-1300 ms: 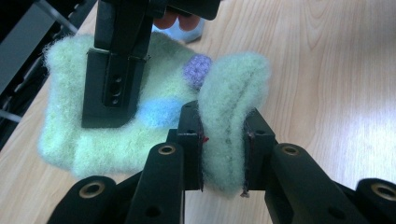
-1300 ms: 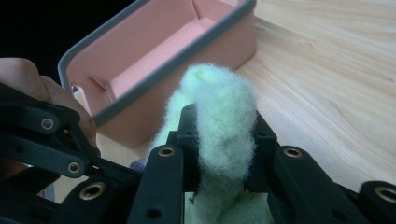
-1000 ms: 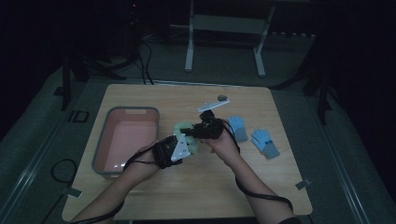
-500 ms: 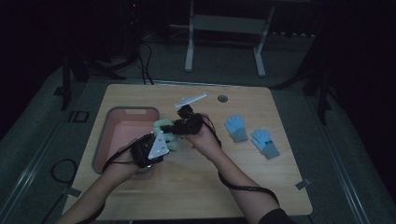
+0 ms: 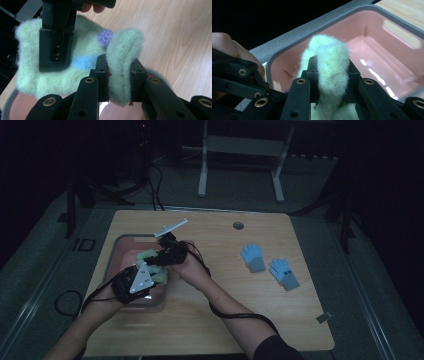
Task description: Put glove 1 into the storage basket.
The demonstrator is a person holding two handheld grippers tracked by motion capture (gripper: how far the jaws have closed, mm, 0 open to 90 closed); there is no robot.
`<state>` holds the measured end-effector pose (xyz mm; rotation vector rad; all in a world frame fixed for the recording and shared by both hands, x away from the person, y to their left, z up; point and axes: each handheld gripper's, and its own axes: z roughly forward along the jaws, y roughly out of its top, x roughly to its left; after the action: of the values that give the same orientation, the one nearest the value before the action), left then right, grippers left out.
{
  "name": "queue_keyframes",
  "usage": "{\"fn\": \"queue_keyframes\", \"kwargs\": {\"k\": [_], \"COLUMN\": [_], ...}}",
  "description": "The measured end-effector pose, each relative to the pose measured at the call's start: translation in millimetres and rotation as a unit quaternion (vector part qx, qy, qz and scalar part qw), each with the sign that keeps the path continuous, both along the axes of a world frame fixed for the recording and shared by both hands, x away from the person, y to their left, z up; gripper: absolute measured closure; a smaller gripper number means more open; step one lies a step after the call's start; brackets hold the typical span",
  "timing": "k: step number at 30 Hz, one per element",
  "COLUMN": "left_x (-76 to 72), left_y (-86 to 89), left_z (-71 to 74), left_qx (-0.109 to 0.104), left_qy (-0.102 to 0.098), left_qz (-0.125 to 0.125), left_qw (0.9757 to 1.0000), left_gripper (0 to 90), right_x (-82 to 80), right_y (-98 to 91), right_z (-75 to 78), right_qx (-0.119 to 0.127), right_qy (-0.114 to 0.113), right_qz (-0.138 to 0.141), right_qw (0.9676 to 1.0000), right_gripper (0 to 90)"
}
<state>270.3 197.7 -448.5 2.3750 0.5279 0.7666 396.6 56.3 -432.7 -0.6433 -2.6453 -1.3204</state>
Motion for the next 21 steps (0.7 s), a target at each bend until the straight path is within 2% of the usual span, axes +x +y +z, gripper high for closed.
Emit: {"fn": "queue_keyframes", "kwargs": {"k": [4,9,12,16,20,21], "left_x": [-1.1,2.5,7.5,15.0,23.9,25.2], "left_y": [10.3,15.3,17.7,20.9,22.8,22.6], "left_z": [-4.3,-17.9,-27.3,-35.0,-41.9,-43.5], "left_qx": [0.002,0.008,0.013,0.018,0.028,0.032], "left_qy": [0.005,0.01,0.022,0.046,0.077,0.076], "left_qz": [0.004,0.008,0.009,0.006,-0.003,-0.007], "left_qw": [1.0,0.9999,0.9996,0.9988,0.9967,0.9965], "left_gripper": [74.7,74.6,74.6,74.6,74.5,74.4], "right_x": [-2.6,1.3,4.4,10.6,13.9,14.7], "right_y": [15.4,24.9,30.9,34.9,37.4,37.9], "right_z": [-4.9,-18.1,-29.4,-42.2,-51.5,-53.3], "right_qx": [-0.003,-0.008,-0.018,-0.025,-0.036,-0.038], "right_qy": [-0.003,0.012,0.016,0.034,0.04,0.041], "right_qz": [0.007,0.002,0.0,-0.005,-0.008,-0.006], "right_qw": [1.0,0.9999,0.9997,0.9991,0.9985,0.9984], "right_gripper": [72.9,73.0,73.0,72.9,72.9,72.8]}}
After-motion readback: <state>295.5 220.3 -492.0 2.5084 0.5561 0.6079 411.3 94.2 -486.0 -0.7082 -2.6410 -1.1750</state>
